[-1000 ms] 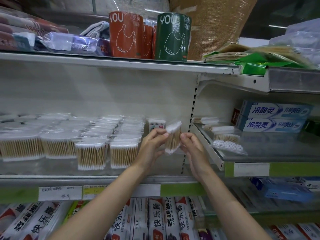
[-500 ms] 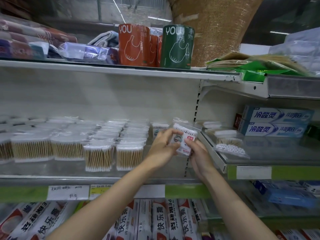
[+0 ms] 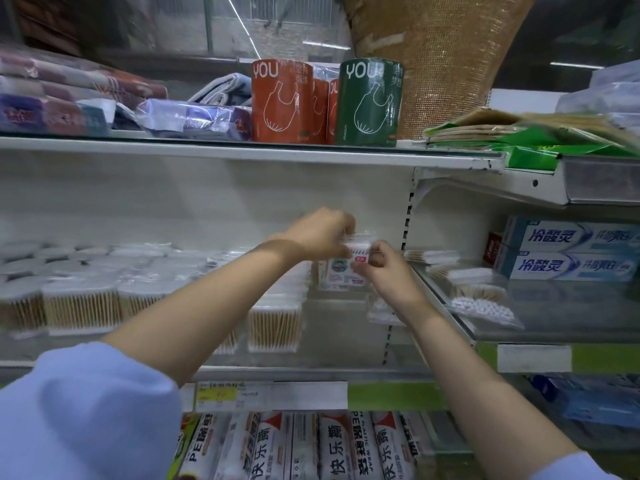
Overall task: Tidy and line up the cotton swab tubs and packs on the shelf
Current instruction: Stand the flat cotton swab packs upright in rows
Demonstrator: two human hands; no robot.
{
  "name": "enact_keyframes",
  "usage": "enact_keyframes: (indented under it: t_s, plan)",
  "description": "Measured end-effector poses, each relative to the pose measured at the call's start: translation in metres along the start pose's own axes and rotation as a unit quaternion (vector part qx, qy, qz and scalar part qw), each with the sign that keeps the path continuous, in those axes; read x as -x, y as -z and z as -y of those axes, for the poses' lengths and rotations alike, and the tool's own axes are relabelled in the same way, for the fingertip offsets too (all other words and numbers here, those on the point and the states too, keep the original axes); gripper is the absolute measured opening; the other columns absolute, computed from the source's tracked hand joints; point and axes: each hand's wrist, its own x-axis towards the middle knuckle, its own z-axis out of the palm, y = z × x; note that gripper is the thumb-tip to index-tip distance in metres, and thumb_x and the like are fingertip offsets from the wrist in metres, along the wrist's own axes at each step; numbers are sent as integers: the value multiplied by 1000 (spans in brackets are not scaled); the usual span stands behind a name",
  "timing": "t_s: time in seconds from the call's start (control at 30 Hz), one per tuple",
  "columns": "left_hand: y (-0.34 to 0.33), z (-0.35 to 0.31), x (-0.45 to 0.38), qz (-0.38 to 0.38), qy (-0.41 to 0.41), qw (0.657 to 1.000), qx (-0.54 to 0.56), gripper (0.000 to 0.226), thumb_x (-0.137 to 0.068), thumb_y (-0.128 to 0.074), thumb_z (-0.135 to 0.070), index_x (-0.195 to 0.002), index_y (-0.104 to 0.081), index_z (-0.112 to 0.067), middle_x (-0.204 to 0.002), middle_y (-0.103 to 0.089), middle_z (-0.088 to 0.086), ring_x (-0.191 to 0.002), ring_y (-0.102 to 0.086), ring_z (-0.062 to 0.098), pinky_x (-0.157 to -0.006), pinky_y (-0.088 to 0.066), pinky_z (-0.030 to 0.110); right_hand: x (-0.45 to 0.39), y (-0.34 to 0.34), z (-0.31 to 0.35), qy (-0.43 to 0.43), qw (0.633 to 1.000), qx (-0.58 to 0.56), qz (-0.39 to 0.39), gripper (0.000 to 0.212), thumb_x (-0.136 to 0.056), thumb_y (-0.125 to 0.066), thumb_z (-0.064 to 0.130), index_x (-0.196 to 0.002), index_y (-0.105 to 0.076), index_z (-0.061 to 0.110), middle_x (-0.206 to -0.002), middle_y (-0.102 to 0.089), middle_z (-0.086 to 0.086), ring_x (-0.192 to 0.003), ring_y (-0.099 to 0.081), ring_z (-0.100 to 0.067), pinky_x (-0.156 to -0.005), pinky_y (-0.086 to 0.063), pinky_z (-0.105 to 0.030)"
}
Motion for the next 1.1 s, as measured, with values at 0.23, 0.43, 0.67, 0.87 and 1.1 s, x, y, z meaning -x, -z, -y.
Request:
enact_keyframes:
  t_s: [0.23,0.43,0.67,0.87,1.1]
  plan:
    - [-32,25,-29,24,34,999,-26,35,-77,-75,-29,-108,-65,-17,-110,-58,4,-92,-50,19,-78,-38,30,-3,2,-26,-35,983,170,-53,42,-86,-53,6,-127,-48,10,-129,-53,-6,-122,-49,-21,-106,-38,-38]
    - [-54,39,-36,33,26,998,-54,31,-79,-72,-31,-103,-58,-19,-106,-64,2,-102,-55,23,-86,-31,34,3,10,-34,-14,964,261,-54,36,-87,-53,9,-123,-54,10,-128,-55,-7,-122,-49,-21,-104,-38,-38]
    - [-58,44,-39,42,19,997,-65,25,-81,-69,-27,-101,-57,-18,-106,-64,2,-100,-54,21,-83,-30,33,7,9,-36,-18,907,417,-52,43,-84,-55,21,-127,-51,23,-132,-52,-1,-126,-42,-22,-100,-30,-34]
    - [-42,36,-35,33,15,998,-47,44,-79,-71,-33,-119,-55,-20,-112,-61,3,-106,-53,23,-88,-35,34,9,6,-37,-40,902,431,-8,43,-86,-49,20,-129,-48,26,-136,-49,2,-128,-37,-24,-105,-26,-39]
    - [-27,-3,-11,-19,29,991,130,32,-88,-59,-16,-120,-56,-18,-117,-58,5,-104,-56,20,-82,-42,26,17,11,-40,0,885,464,32,50,-84,-49,10,-131,-51,29,-138,-48,4,-130,-35,-23,-105,-25,-39]
